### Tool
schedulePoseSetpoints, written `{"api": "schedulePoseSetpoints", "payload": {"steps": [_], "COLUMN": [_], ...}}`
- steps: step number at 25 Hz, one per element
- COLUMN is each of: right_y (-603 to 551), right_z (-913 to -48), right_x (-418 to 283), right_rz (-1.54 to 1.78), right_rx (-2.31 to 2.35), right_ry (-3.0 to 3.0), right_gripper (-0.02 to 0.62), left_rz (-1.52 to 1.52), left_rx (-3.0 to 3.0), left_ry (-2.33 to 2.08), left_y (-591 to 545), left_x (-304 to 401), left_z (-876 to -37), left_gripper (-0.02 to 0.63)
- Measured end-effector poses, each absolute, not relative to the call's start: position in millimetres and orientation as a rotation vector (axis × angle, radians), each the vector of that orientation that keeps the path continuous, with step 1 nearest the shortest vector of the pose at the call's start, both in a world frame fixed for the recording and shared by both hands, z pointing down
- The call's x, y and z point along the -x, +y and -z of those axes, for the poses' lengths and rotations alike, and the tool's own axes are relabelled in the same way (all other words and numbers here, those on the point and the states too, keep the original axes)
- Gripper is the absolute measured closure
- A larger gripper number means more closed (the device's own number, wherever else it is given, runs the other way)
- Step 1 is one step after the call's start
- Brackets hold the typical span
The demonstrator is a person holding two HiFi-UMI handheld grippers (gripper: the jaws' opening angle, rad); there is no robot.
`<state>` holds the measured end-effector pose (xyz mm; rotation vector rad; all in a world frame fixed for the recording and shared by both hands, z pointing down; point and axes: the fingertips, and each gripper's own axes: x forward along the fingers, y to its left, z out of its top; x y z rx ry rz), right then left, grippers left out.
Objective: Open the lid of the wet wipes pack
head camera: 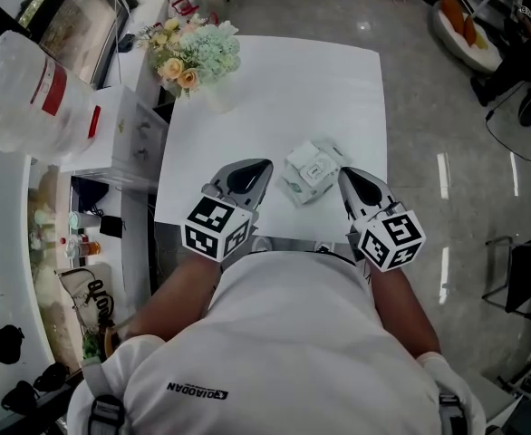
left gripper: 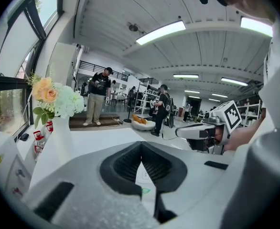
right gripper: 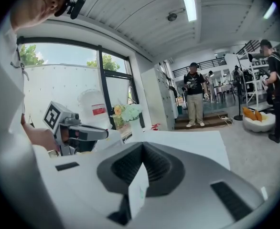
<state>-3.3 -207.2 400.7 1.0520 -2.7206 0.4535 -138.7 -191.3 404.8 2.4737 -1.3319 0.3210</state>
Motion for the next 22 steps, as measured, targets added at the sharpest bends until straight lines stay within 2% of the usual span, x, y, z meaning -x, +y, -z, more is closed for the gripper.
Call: {"api": "schedulePoseSetpoints", "payload": {"steps": [22], "right_y": [-202.5], "right_z": [-399.8], "right_x": [-2.0], "right_rz": [-0.446], "right_rx": [-1.056], "right_ry": [-2.724], "right_gripper": [0.591], "left_rz": [-0.344], "left_rx": [-2.494], "left_ry": [-1.337], "left_y": [-184.2], "left_x": [131.8], "left_z": [-398.9], "left_gripper": [0.600]}}
